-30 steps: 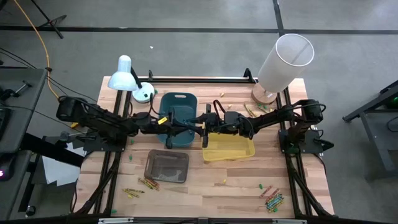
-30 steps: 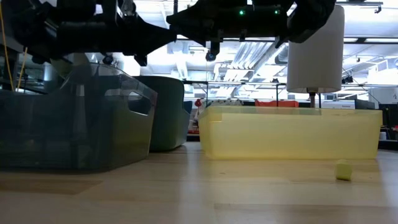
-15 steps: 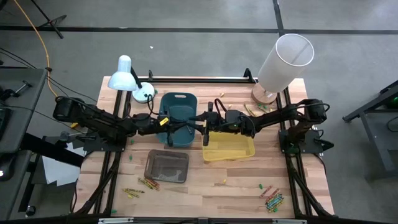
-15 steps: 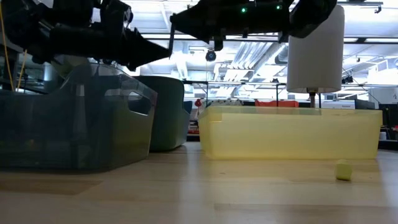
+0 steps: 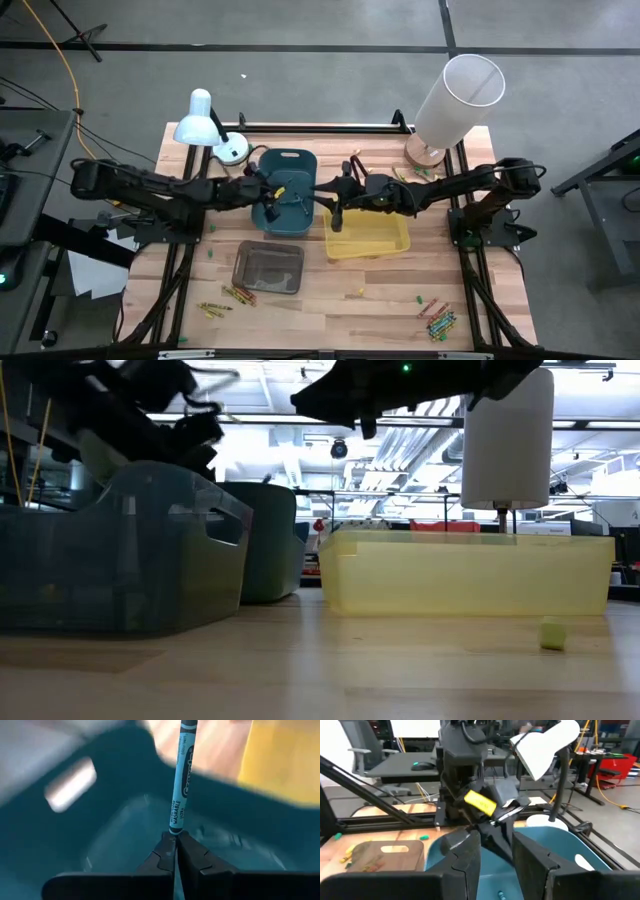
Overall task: Sort crayons
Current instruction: Put the blue crayon into the blue bin, then put the orange crayon into the yellow bin
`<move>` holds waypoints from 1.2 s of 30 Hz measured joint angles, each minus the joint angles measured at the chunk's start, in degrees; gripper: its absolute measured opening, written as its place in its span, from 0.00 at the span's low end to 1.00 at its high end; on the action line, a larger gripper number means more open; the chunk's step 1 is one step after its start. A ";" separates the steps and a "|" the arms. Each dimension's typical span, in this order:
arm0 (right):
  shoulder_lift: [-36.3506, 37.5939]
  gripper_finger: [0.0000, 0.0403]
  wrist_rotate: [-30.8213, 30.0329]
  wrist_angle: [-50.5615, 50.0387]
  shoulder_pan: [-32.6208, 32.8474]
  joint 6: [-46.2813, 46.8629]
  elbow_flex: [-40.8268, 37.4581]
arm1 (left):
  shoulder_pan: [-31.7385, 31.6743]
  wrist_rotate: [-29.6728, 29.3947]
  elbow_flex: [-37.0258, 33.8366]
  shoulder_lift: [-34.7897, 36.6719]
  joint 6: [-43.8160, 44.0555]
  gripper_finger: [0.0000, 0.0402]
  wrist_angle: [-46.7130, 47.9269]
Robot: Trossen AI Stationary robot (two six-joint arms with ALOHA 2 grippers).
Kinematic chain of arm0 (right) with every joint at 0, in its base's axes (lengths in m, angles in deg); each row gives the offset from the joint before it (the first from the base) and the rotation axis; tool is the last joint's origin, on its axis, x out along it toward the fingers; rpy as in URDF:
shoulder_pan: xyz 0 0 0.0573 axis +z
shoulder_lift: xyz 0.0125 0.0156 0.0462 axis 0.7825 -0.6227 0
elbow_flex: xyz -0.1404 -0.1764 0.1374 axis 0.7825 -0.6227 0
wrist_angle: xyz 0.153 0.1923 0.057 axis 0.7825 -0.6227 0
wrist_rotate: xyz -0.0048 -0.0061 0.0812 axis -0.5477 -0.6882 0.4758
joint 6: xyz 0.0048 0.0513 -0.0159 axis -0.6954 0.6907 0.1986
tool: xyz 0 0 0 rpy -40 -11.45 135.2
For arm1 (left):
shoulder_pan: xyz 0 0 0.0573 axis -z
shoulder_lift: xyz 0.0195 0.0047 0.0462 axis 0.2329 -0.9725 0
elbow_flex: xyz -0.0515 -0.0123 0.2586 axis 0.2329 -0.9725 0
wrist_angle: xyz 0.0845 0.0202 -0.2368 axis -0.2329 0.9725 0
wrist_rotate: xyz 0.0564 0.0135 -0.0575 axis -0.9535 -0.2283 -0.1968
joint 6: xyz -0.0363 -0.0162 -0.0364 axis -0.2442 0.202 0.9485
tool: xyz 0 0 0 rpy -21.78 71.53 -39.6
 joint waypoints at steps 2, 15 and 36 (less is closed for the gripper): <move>0.00 0.26 -0.48 -0.17 0.00 0.23 0.00 | -0.94 3.48 2.20 -1.02 3.68 0.00 6.23; 0.00 0.26 -0.58 -0.57 0.00 0.23 0.00 | -1.82 5.61 3.31 -6.55 6.93 0.01 7.58; 0.00 0.26 -0.28 -0.63 0.00 0.25 0.00 | -0.56 10.75 7.07 -2.76 1.13 0.30 5.51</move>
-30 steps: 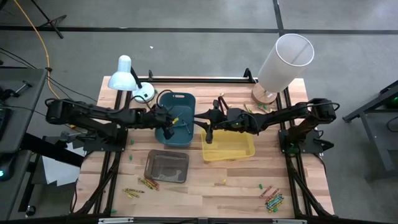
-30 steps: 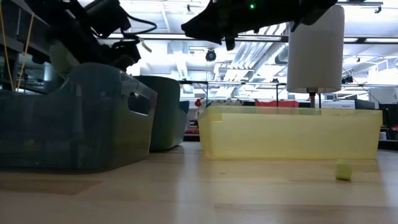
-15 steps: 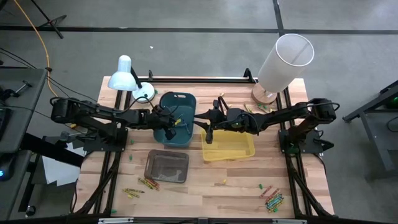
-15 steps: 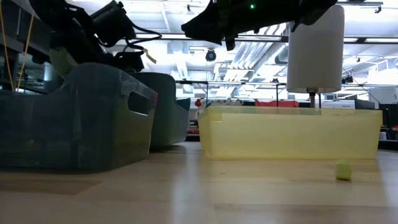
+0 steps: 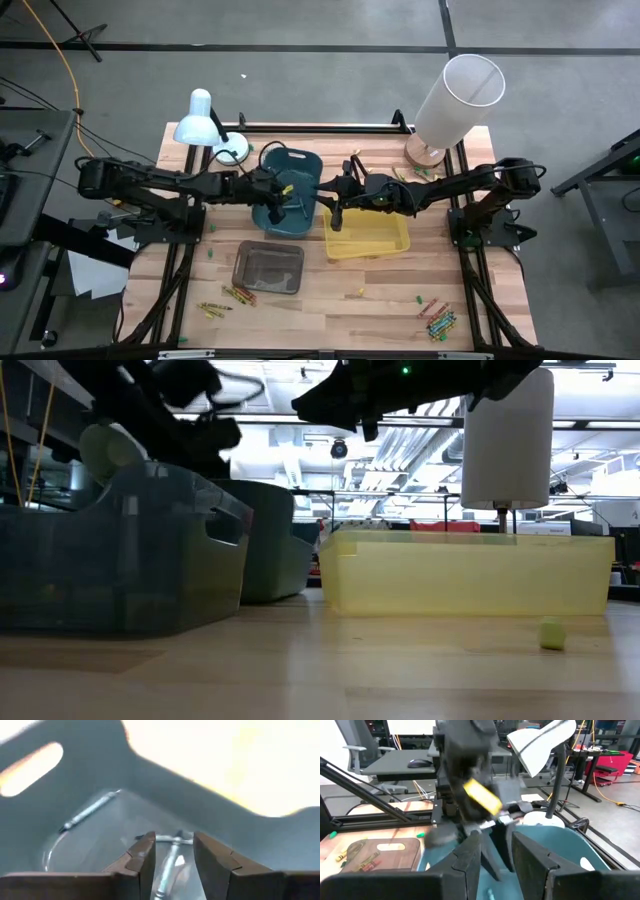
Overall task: Sort crayons
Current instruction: Put the orange crayon into the yellow bin
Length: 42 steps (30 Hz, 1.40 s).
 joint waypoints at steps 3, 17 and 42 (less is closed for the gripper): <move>-0.01 0.26 0.64 -0.41 0.06 0.00 0.00 | 3.16 0.49 0.00 5.42 -3.49 0.30 -1.62; -0.02 0.26 0.83 -0.76 1.40 0.00 0.02 | 16.63 0.24 -14.06 41.68 -11.40 0.26 -19.61; 3.31 0.26 7.10 -4.44 4.46 -0.02 0.07 | 17.93 -1.80 -17.05 46.78 -13.95 0.26 -18.66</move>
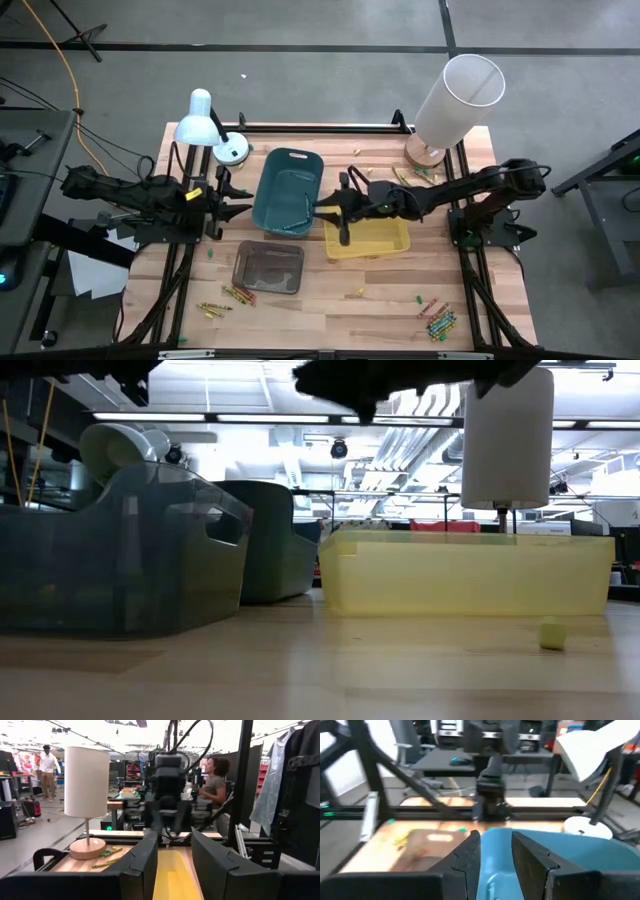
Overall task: Sort crayons
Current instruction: Put the orange crayon into the yellow bin
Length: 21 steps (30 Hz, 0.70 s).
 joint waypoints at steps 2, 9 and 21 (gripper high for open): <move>2.09 0.26 -0.12 -3.68 1.94 0.10 0.04 | 0.00 0.01 0.00 -0.12 0.01 0.26 -0.11; 9.83 0.26 -8.80 -17.65 11.95 7.03 0.04 | 0.00 0.00 0.00 -1.03 0.28 0.26 -0.21; 11.61 0.26 -12.25 -38.53 28.80 48.34 0.04 | 0.00 -1.24 0.00 -1.17 1.78 0.26 -0.24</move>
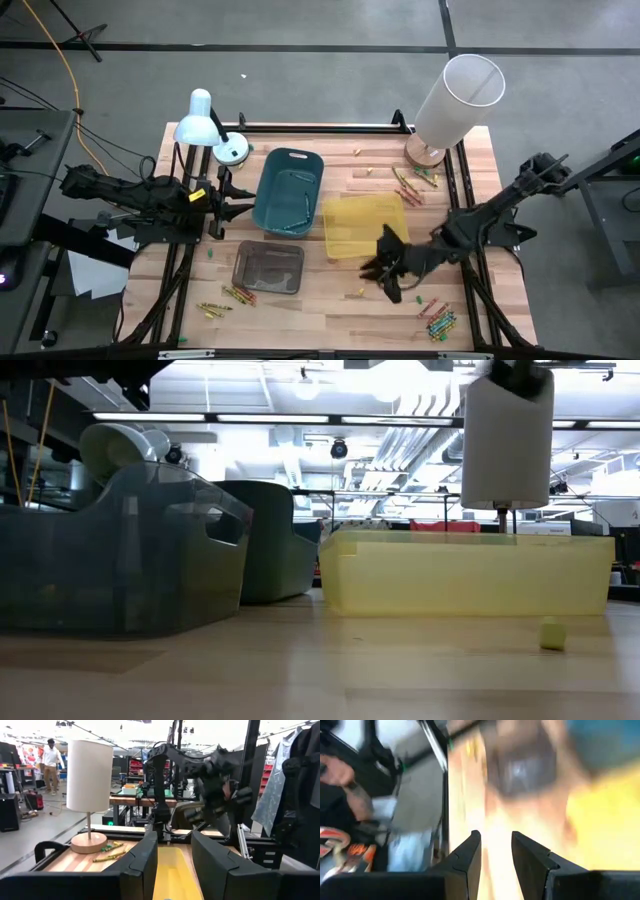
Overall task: Sort crayons
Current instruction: Put the orange crayon into the yellow bin
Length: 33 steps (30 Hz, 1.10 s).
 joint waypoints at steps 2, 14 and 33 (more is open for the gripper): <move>-1.95 0.25 3.49 -4.92 1.93 7.27 1.29 | 0.00 0.00 0.00 -0.24 0.00 0.26 0.01; -22.02 0.19 21.22 -52.45 8.27 5.36 24.06 | 0.00 -0.02 0.00 -1.04 -2.38 0.26 0.33; -27.84 0.19 28.67 -46.53 21.13 5.64 14.27 | 0.00 -0.02 0.00 -1.02 -1.95 0.26 0.50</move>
